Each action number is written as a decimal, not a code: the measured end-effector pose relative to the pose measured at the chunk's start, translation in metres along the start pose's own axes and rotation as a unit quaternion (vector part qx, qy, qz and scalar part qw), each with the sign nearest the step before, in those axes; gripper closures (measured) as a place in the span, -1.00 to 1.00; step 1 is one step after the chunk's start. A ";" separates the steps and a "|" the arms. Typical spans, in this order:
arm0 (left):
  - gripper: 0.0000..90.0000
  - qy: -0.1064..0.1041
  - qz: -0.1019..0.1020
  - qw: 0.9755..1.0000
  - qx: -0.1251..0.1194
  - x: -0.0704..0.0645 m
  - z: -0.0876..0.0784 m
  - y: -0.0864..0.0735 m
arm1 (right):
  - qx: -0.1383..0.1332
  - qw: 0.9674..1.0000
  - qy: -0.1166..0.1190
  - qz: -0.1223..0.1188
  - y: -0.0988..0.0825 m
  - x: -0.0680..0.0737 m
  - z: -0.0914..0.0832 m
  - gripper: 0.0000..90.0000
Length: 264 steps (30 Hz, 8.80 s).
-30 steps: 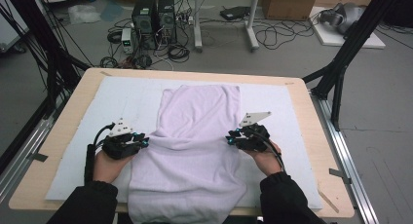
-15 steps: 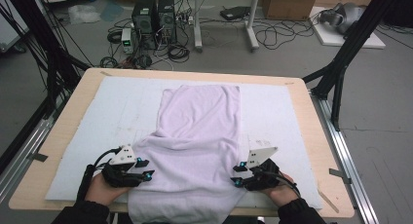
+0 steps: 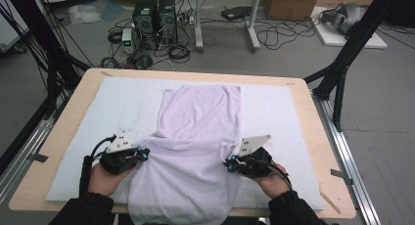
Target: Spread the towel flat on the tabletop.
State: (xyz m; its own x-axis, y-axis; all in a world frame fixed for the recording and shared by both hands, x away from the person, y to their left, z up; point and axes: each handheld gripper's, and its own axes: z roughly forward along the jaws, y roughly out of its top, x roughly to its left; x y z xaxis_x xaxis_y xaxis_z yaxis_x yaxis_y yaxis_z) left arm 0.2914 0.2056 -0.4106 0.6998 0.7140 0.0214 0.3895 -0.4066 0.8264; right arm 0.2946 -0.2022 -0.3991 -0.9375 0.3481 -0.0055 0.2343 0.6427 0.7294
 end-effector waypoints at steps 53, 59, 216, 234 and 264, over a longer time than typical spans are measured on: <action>0.30 -0.028 0.000 1.000 -0.006 -0.020 -0.007 -0.026 | 0.064 0.996 0.054 -0.012 0.047 0.017 0.083 0.75; 0.28 -0.027 -0.001 1.000 -0.004 -0.021 -0.006 -0.026 | -0.009 0.999 0.037 -0.028 0.036 0.023 0.041 0.63; 0.53 -0.098 0.033 0.994 0.027 -0.027 -0.011 -0.029 | 0.033 0.998 -0.013 0.043 -0.051 -0.002 0.002 0.63; 0.46 -0.086 0.006 0.996 0.013 -0.012 0.000 -0.013 | 0.004 0.999 -0.011 0.050 -0.060 -0.007 -0.023 0.61; 0.37 -0.146 0.048 0.987 0.050 -0.037 -0.028 -0.053 | 0.004 0.992 0.124 -0.019 -0.055 0.033 -0.015 0.60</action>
State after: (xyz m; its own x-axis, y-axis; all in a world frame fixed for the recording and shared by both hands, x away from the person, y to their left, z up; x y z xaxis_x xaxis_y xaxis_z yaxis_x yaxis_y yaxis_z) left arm 0.2282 0.2170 -0.4388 0.8736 0.4804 -0.0774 0.3595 -0.5300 0.7680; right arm 0.2473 -0.2364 -0.4290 -0.9799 0.1463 0.1357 0.1988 0.6585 0.7258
